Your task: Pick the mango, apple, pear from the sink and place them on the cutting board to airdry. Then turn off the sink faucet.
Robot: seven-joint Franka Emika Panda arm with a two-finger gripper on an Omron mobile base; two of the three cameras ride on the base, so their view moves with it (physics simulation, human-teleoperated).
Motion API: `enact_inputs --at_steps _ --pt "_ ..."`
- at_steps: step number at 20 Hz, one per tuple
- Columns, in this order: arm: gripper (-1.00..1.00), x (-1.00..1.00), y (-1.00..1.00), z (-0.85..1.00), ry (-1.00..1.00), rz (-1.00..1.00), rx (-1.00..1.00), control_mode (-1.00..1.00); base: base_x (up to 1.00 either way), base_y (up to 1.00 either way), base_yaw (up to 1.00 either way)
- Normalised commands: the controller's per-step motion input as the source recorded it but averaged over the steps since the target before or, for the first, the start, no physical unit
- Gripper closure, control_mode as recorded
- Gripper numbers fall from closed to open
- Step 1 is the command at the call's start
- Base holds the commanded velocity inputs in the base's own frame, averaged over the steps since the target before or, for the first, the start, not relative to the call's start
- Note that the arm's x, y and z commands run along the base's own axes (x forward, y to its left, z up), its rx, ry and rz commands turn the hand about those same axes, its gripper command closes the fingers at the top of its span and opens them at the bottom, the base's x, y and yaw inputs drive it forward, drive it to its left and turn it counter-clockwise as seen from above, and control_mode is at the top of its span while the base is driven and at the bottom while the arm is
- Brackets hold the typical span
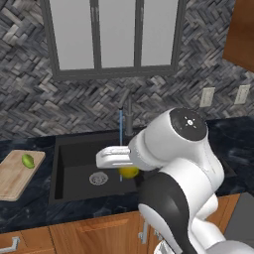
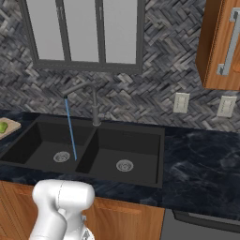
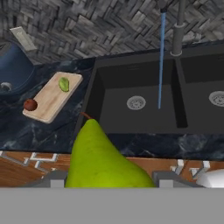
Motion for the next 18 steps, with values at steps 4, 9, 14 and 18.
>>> enact_inputs --at_steps 4,9,14,18 --pt "1.0 0.0 0.33 0.0 -0.01 0.03 0.0 -1.0 0.0 0.0 0.0" --pt "1.0 0.0 0.25 0.0 -0.05 0.01 0.0 -1.0 0.0 0.0 0.0" --pt "1.0 0.0 0.24 -0.01 -0.06 0.03 0.0 -1.0 0.0 0.0 0.0" --pt "1.0 0.0 0.23 -0.14 -0.03 0.02 0.0 -1.0 0.0 0.0 0.0"
